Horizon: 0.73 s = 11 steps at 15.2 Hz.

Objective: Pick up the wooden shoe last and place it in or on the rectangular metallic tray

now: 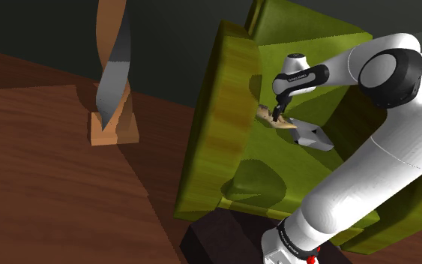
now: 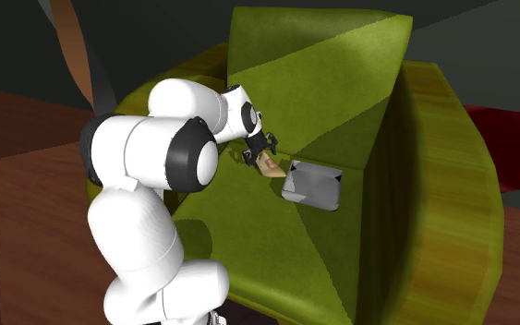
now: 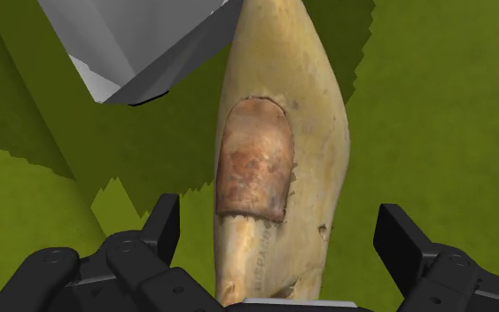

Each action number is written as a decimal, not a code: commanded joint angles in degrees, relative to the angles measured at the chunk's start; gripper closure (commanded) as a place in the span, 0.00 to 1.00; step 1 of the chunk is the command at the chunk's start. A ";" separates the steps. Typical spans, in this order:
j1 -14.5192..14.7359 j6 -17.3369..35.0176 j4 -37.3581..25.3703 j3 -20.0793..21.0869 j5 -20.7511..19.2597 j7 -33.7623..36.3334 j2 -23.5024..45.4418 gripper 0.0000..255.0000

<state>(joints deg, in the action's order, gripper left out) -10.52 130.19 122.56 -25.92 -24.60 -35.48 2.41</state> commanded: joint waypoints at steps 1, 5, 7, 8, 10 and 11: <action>-0.31 1.52 0.34 -0.24 0.15 -0.14 1.08 0.00; -0.57 2.71 0.63 -0.42 0.28 -0.25 1.91 0.00; -0.57 2.71 0.63 -0.42 0.28 -0.25 1.91 0.00; -0.57 2.71 0.63 -0.42 0.28 -0.25 1.91 0.00; -0.57 2.71 0.63 -0.42 0.28 -0.24 1.91 0.00; -0.57 2.71 0.63 -0.42 0.28 -0.24 1.91 1.00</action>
<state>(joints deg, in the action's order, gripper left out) -11.06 132.91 123.12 -26.31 -24.30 -35.72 4.23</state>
